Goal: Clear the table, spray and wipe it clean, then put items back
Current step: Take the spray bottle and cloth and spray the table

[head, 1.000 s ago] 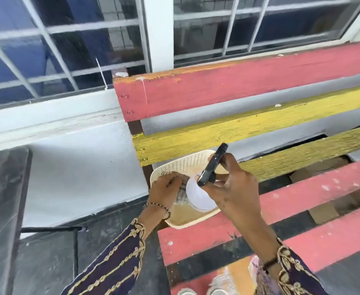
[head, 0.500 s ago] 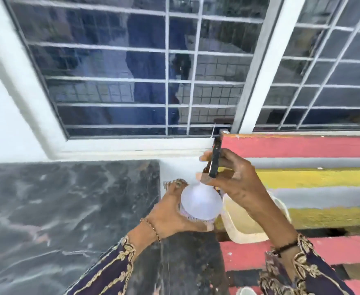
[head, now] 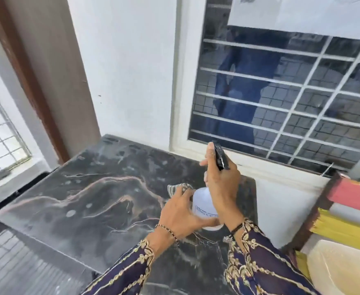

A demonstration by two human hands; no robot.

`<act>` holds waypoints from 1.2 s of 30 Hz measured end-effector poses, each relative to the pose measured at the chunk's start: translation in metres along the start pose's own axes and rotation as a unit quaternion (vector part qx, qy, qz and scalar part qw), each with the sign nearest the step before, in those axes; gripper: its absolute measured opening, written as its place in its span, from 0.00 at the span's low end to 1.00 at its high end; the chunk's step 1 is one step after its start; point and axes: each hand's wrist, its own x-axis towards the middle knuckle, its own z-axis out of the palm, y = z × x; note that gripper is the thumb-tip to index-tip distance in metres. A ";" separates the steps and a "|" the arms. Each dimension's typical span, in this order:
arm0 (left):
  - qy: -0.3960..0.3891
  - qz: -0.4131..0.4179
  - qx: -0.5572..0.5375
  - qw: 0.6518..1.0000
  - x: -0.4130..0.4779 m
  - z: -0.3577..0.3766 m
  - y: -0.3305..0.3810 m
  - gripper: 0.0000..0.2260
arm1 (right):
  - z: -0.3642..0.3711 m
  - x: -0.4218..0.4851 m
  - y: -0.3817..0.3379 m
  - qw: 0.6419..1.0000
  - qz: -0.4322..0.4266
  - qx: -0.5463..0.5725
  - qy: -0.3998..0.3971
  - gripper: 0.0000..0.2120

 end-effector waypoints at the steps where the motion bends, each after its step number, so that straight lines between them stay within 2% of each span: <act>1: 0.001 -0.021 -0.029 0.999 0.001 -0.013 -0.016 0.40 | 0.018 0.004 0.006 1.000 0.018 0.002 -0.022 0.29; 4: 0.010 -0.072 -0.107 0.992 0.002 -0.046 -0.059 0.38 | 0.063 0.015 0.037 0.995 0.073 -0.003 -0.064 0.34; 8: 0.037 -0.110 -0.123 0.986 0.016 -0.094 -0.118 0.31 | 0.135 0.041 0.084 0.983 0.104 -0.063 -0.140 0.40; 12: 0.052 -0.152 -0.124 0.979 0.033 -0.141 -0.167 0.23 | 0.211 0.069 0.121 0.964 0.142 -0.142 -0.175 0.45; 19: 0.125 -0.211 -0.145 0.959 0.054 -0.182 -0.231 0.17 | 0.323 0.114 0.161 0.931 0.113 -0.277 -0.209 0.47; 22: 0.153 -0.229 -0.165 0.947 0.054 -0.190 -0.244 0.14 | 0.343 0.125 0.171 0.920 0.092 -0.316 -0.210 0.46; 28: 0.196 -0.229 -0.171 0.938 0.045 -0.205 -0.263 0.09 | 0.351 0.114 0.174 0.926 0.108 -0.292 -0.212 0.47; 36: 0.204 -0.227 -0.154 0.940 0.001 -0.230 -0.288 0.06 | 0.351 0.058 0.158 0.875 0.127 -0.393 -0.254 0.52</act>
